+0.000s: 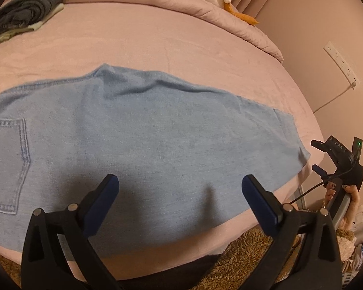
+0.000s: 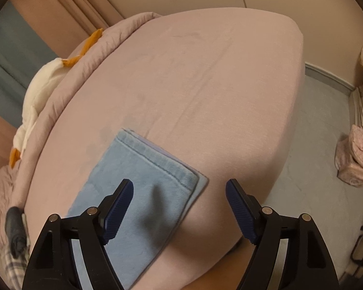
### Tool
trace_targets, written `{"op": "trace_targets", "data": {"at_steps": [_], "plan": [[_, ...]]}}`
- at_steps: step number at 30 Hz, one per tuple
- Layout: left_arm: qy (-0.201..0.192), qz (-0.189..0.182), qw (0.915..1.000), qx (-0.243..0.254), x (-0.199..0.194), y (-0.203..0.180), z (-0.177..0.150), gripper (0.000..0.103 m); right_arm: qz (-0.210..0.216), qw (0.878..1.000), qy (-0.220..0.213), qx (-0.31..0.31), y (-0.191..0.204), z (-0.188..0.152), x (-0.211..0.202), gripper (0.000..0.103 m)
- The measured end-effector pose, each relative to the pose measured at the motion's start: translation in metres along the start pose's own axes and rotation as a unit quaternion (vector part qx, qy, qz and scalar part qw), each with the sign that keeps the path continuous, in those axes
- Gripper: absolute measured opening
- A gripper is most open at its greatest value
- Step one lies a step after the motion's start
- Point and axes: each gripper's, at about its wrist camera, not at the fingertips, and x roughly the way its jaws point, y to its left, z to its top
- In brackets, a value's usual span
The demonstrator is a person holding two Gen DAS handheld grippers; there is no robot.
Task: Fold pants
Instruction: 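Open the left tool and move it along the jeans toward the waistband, then lift the hem end with the right tool and fold it over the jeans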
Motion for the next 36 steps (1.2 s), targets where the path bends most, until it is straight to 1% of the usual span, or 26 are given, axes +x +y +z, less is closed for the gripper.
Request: {"op": "trace_targets", "data": {"at_steps": [4,7,8,9,10,12,14,16,17,18,19,20,21,23,25,27,28,30,31,33,35,36], "plan": [[0.019,-0.008,0.9998,-0.003,0.01,0.0,-0.004,0.101,0.01,1.0,0.003,0.002,-0.002,-0.001,0.004,0.078],[0.015,0.001,0.9999,0.007,0.013,-0.003,-0.005,0.101,0.011,1.0,0.015,-0.003,-0.001,0.0,0.01,0.078],[0.014,0.003,0.9998,0.01,0.014,-0.004,-0.006,0.101,0.012,1.0,0.017,-0.007,0.0,-0.001,0.012,0.077],[0.013,0.004,0.9998,0.012,0.015,-0.004,-0.006,0.101,0.017,1.0,0.021,-0.015,0.003,-0.002,0.015,0.071],[0.012,0.005,0.9998,0.013,0.016,-0.004,-0.005,0.101,0.019,0.999,0.023,-0.018,0.005,-0.002,0.017,0.068],[0.009,0.003,0.9999,0.012,0.017,-0.004,-0.006,0.101,0.004,0.999,0.028,-0.021,0.007,-0.003,0.025,0.068],[0.006,0.0,0.9999,0.013,0.018,-0.003,-0.005,0.101,0.002,0.999,0.026,-0.023,0.007,-0.005,0.03,0.066],[0.005,-0.002,0.9999,0.012,0.019,-0.002,-0.004,0.101,-0.009,0.999,0.016,-0.028,0.008,-0.004,0.03,0.055],[0.005,-0.002,0.9999,0.012,0.019,-0.002,-0.004,0.101,-0.011,0.999,0.011,-0.029,0.009,-0.004,0.03,0.053],[0.005,-0.002,0.9999,0.012,0.019,-0.002,-0.004,0.101,-0.015,0.999,0.006,-0.029,0.009,-0.004,0.03,0.047],[0.005,-0.003,0.9999,0.012,0.019,-0.002,-0.004,0.101,-0.019,0.999,-0.001,-0.029,0.009,-0.004,0.029,0.037],[0.005,-0.003,0.9999,0.012,0.018,-0.002,-0.004,0.1,-0.02,0.999,-0.005,-0.028,0.008,-0.005,0.029,0.033],[0.005,-0.003,0.9999,0.012,0.017,-0.002,-0.004,0.099,-0.014,1.0,-0.007,-0.024,0.006,-0.004,0.028,0.026],[0.005,-0.003,1.0,0.006,0.015,0.0,-0.003,0.094,-0.004,1.0,-0.008,-0.023,0.006,-0.003,0.024,0.02],[0.007,-0.007,0.9999,-0.007,0.011,0.005,0.0,0.088,0.023,0.999,-0.022,-0.023,0.009,-0.001,0.008,0.017],[0.004,-0.016,0.9996,-0.022,0.005,0.01,0.002,0.087,0.075,0.996,-0.041,-0.039,0.018,-0.001,-0.014,0.017],[-0.003,-0.017,0.9994,-0.029,0.0,0.014,0.004,0.087,0.114,0.991,-0.048,-0.054,0.027,-0.002,-0.028,0.017],[-0.016,-0.009,0.9992,-0.035,-0.008,0.018,0.006,0.087,0.157,0.982,-0.058,-0.089,0.047,-0.008,-0.049,0.017],[-0.022,-0.005,0.9991,-0.035,-0.013,0.019,0.007,0.087,0.173,0.976,-0.061,-0.113,0.06,-0.014,-0.06,0.017],[-0.033,-0.002,0.9989,-0.034,-0.02,0.022,0.008,0.087,0.218,0.961,-0.05,-0.161,0.089,-0.029,-0.078,0.017],[-0.042,0.0,0.9984,-0.037,-0.027,0.026,0.008,0.087,0.256,0.945,-0.028,-0.2,0.113,-0.044,-0.085,0.017],[-0.046,0.001,0.9981,-0.041,-0.029,0.028,0.008,0.087,0.276,0.933,-0.009,-0.231,0.129,-0.058,-0.088,0.017]]}}
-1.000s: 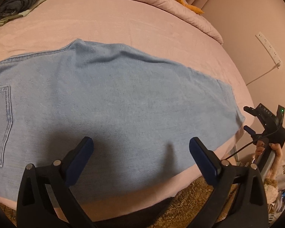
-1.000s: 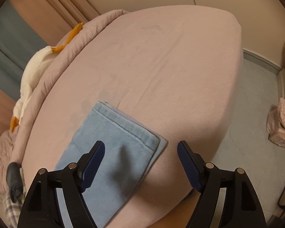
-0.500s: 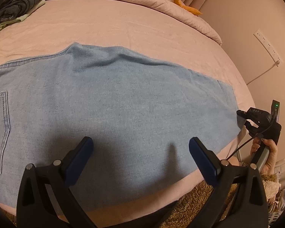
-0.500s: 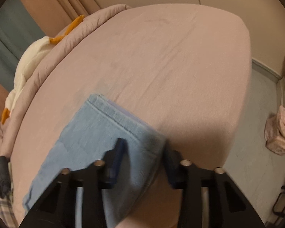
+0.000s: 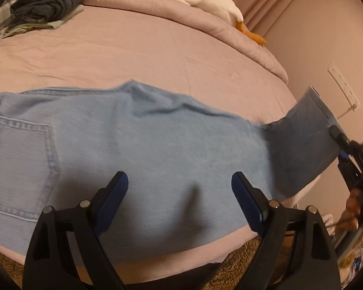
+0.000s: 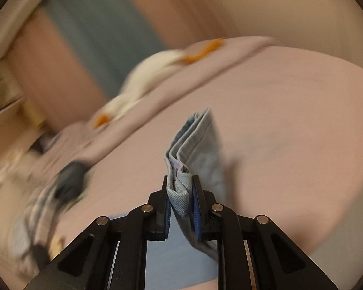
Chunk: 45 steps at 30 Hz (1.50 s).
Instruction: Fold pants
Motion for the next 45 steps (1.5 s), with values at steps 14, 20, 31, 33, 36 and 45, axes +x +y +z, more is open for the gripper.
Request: {"op": "trace_targets", "data": {"at_steps": [14,20,31,33,36,45], "plan": [[0.026,-0.034,0.9987,-0.028,0.017,0.01,0.005,0.087,0.007,0.97,0.231,-0.081,0.054,-0.063,0.109,0.063],[0.056,-0.099,0.9935,0.006,0.038,-0.02,0.013,0.087,-0.038,0.987,0.146,-0.048,0.02,-0.036,0.078,0.074],[0.117,-0.122,0.9849,0.035,0.087,-0.055,0.018,0.048,-0.187,0.972,0.143,0.005,-0.054,-0.031,0.1,0.074],[0.104,-0.087,0.9898,0.043,0.085,-0.057,0.013,0.025,-0.184,0.973,0.142,0.003,-0.054,-0.031,0.102,0.074],[0.097,-0.075,0.9922,0.017,0.081,-0.052,0.013,0.01,-0.188,0.972,0.14,-0.007,-0.05,-0.035,0.109,0.074],[-0.004,-0.054,0.9981,0.031,0.006,-0.047,0.027,0.006,-0.126,0.982,0.142,-0.007,-0.032,-0.036,0.104,0.074]]}}
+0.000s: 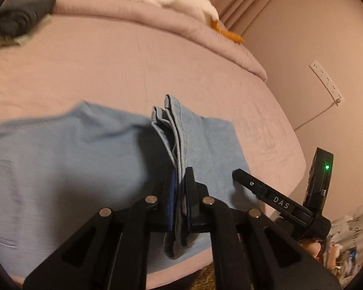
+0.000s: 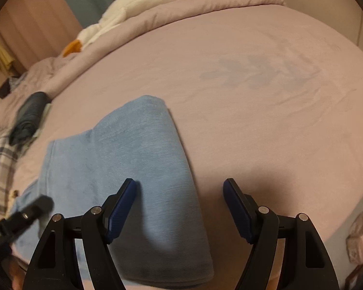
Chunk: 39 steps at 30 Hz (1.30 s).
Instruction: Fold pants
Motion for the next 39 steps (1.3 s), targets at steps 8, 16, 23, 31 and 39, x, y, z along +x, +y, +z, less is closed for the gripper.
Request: {"op": "trace_targets", "data": {"at_steps": [8,16,23,31,39], "plan": [[0.02,0.073,0.997,-0.019,0.006,0.041,-0.004,0.008,0.005,0.999,-0.007,-0.04,0.027,-0.004,0.003,0.074],[0.048,0.098,0.9939,-0.01,0.03,0.065,-0.018,0.014,-0.03,0.998,0.023,-0.058,0.035,-0.009,0.03,0.074],[0.032,0.082,0.9961,-0.005,0.021,0.068,-0.028,0.014,-0.045,0.996,0.019,-0.076,0.044,-0.01,0.034,0.08],[0.025,0.087,0.9959,0.006,0.025,0.062,-0.036,0.015,-0.051,0.995,0.014,-0.089,0.044,-0.011,0.034,0.083],[0.027,0.092,0.9954,0.011,0.025,0.064,-0.035,0.016,0.002,0.998,-0.011,-0.062,0.03,0.009,0.008,0.029]]}}
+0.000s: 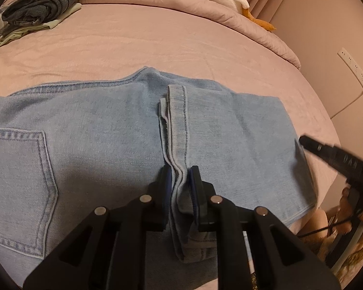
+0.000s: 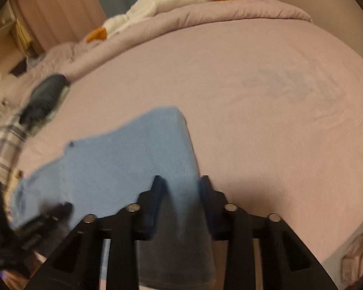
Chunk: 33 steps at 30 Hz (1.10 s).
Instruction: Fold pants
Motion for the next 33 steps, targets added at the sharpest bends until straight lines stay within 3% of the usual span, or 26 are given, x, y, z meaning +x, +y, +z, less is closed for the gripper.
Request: {"op": "trace_targets", "data": {"at_steps": [2,5,8,11,21,33], "plan": [[-0.001,0.002,1.0,0.002,0.001,-0.002,0.001,0.016,0.001,1.0,-0.007,-0.01,0.006,0.01,0.0,0.028],[-0.003,0.007,1.0,0.006,0.0,-0.002,0.001,0.016,0.043,0.999,0.003,-0.015,0.015,0.029,0.013,0.028],[-0.005,0.008,0.9999,0.005,0.0,-0.002,0.0,0.016,0.005,0.999,0.026,-0.024,0.022,0.039,0.042,0.027],[-0.006,0.009,0.9999,0.004,-0.001,-0.003,-0.001,0.016,-0.011,0.999,0.044,-0.024,0.024,0.029,0.056,0.027],[-0.008,0.005,1.0,0.002,-0.001,-0.002,-0.002,0.016,0.002,0.999,0.04,-0.032,0.012,-0.021,0.018,0.027],[-0.009,0.004,1.0,-0.002,-0.003,-0.002,-0.003,0.017,-0.034,0.998,0.033,-0.05,0.019,-0.027,0.014,0.027]]}}
